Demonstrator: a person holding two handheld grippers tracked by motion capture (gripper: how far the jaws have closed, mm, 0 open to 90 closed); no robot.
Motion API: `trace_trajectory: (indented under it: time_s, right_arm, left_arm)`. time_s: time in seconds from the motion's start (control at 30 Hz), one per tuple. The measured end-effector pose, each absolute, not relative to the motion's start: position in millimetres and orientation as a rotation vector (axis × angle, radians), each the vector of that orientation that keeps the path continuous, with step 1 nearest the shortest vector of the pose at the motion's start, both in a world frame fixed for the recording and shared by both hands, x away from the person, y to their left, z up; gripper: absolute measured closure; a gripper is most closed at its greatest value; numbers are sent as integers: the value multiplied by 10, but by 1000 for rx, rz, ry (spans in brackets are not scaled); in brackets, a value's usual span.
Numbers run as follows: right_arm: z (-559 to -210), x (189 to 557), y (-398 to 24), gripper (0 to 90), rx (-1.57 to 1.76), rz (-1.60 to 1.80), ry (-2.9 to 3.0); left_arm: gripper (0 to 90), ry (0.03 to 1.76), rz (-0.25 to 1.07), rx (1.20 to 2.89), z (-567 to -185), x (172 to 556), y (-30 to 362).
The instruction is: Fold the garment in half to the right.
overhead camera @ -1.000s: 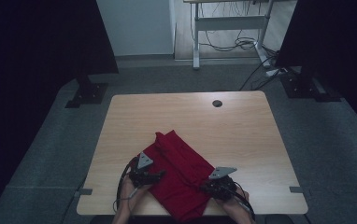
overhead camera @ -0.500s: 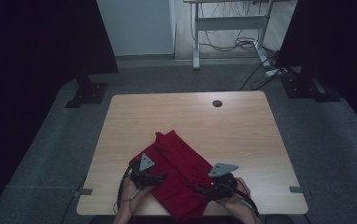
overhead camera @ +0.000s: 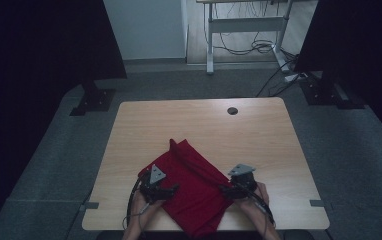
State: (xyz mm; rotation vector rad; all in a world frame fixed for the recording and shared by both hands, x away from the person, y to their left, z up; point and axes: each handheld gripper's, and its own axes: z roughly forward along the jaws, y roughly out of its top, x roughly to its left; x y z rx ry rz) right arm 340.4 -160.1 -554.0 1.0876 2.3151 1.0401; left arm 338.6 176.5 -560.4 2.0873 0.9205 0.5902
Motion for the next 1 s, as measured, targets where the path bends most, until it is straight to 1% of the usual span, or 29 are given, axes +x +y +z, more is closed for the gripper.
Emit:
trace_trajectory:
  time_s: [0.1, 0.13, 0.23, 0.27, 0.4, 0.47, 0.57, 0.7, 0.77, 0.83, 0.87, 0.9, 1.0]
  right_arm:
    - [-5534, 3411, -1660, 162, 1117, 1068, 2308]
    - [-5459, 3382, -1792, 177, 1128, 1039, 2270]
    - [-5416, 3369, -1822, 177, 1135, 1066, 2258]
    - [-5345, 3344, -1776, 170, 1106, 1104, 2267]
    - [-5343, 3339, -1683, 162, 1068, 1117, 2294]
    - [-5458, 3387, -1517, 153, 1024, 1081, 2354]
    - [-5553, 3434, -1580, 153, 1058, 1002, 2356]
    - [-5571, 3446, -1617, 153, 1086, 1027, 2358]
    - [-5593, 3457, -1694, 154, 1151, 1075, 2356]
    - [-5565, 3434, -1696, 159, 1130, 1061, 2352]
    - [-5466, 3381, -1646, 164, 1057, 1036, 2340]
    - [-5466, 3381, -1646, 164, 1057, 1036, 2340]
    - [-5373, 3329, -1589, 164, 1002, 1094, 2342]
  left_arm:
    - [184, 923, 589, 2084, -5605, 3387, 1765]
    - [184, 923, 590, 2084, -5605, 3387, 1764]
    - [182, 925, 592, 2085, -5605, 3387, 1763]
    - [171, 925, 593, 2085, -5605, 3387, 1762]
    - [153, 926, 597, 2087, -5605, 3385, 1761]
    - [141, 933, 610, 2085, -5606, 3382, 1757]
    - [127, 943, 612, 2081, -5605, 3383, 1759]
    - [125, 946, 615, 2076, -5604, 3381, 1763]
    - [124, 954, 621, 2063, -5603, 3374, 1767]
    - [124, 973, 615, 2040, -5589, 3366, 1791]
    - [122, 979, 621, 2041, -5574, 3360, 1790]
    - [116, 979, 621, 2041, -5574, 3360, 1790]
    - [108, 982, 641, 2041, -5545, 3339, 1781]
